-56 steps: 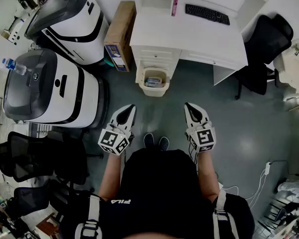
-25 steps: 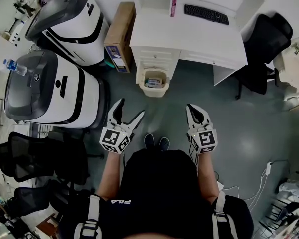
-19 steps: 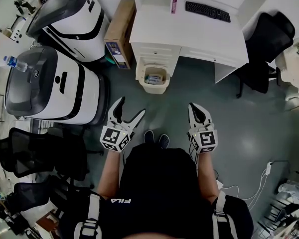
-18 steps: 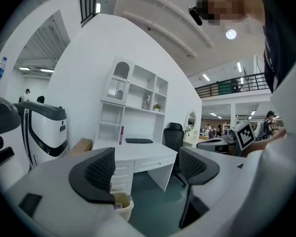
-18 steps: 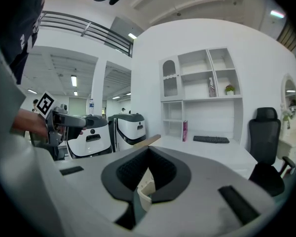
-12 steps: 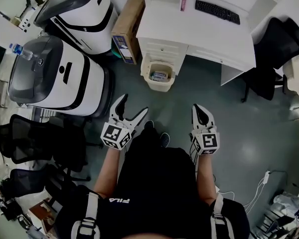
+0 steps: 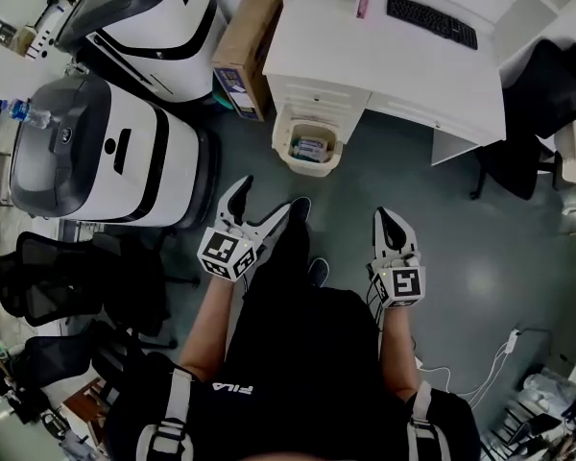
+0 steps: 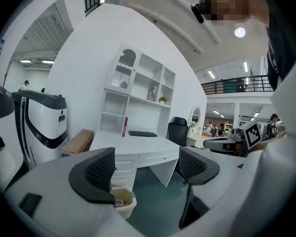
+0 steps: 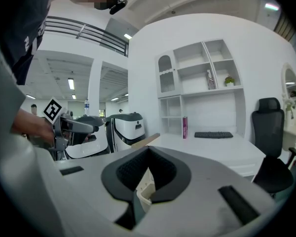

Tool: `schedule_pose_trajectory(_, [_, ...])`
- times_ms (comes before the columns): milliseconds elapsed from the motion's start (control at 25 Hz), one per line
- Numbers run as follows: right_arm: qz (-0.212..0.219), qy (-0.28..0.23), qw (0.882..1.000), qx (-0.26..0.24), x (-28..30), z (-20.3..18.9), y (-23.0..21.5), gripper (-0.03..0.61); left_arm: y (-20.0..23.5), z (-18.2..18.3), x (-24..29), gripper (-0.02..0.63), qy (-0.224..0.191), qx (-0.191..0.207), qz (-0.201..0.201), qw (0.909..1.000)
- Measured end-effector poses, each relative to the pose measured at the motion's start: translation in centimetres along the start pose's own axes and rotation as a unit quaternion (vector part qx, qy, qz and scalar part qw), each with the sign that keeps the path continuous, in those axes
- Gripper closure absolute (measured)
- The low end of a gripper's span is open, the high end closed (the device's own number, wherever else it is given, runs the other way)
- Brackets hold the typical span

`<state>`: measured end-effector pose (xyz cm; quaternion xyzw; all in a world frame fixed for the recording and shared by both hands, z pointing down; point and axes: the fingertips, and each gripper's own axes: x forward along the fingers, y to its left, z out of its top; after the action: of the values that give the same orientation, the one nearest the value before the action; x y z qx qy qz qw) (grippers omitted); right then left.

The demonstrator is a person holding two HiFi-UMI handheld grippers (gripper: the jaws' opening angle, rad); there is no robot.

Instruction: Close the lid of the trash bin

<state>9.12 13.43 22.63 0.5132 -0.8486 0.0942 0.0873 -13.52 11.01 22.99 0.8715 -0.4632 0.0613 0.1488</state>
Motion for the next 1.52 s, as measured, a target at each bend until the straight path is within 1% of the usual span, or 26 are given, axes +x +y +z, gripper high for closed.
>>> schedule_pose_trajectory(160, [0.000,0.026,1.000,0.005,5.9,-1.7,-1.3,0.573,4.6,-1.6,5.2,0.199,0.027,-0.016,-0.013,0.9994])
schedule_pose_trajectory(240, [0.001,0.035,0.999,0.003,9.2,-2.4,-1.8,0.574,6.9,-2.5,7.9,0.199,0.042,-0.018,-0.017,0.9988])
schedule_pose_trajectory(400, [0.008,0.042,0.999,0.005,15.0,-4.0,-3.4,0.572,12.0,-5.5,13.7,0.199,0.076,-0.019,-0.016,0.9968])
schedule_pose_trajectory(600, [0.013,0.077,0.997,0.014,19.4,-8.8,-4.5,0.574,16.3,-11.6,19.0,0.199,0.124,-0.034,-0.021,0.9915])
schedule_pose_trajectory(720, [0.016,0.094,0.995,0.023,21.8,-12.6,-5.3,0.574,18.7,-16.5,22.5,0.199,0.148,-0.053,-0.021,0.9873])
schedule_pose_trajectory(840, [0.025,0.108,0.993,0.028,24.2,-16.6,-5.9,0.574,20.7,-21.3,25.5,0.199,0.162,-0.070,-0.015,0.9842])
schedule_pose_trajectory(1000, [0.027,0.120,0.991,0.045,26.2,-19.4,-6.5,0.573,23.4,-24.8,27.3,0.199,0.177,-0.080,0.003,0.9810])
schedule_pose_trajectory(1240, [0.019,0.140,0.988,0.059,27.3,-23.7,-7.1,0.574,28.8,-29.2,29.0,0.199,0.189,-0.084,0.013,0.9783])
schedule_pose_trajectory(1360, [0.020,0.150,0.987,0.062,27.5,-26.1,-6.7,0.574,30.0,-31.3,29.9,0.199,0.199,-0.084,0.003,0.9765])
schedule_pose_trajectory(1520, [0.022,0.169,0.983,0.067,27.5,-28.6,-6.0,0.574,29.4,-32.6,30.9,0.199,0.193,-0.089,-0.022,0.9770])
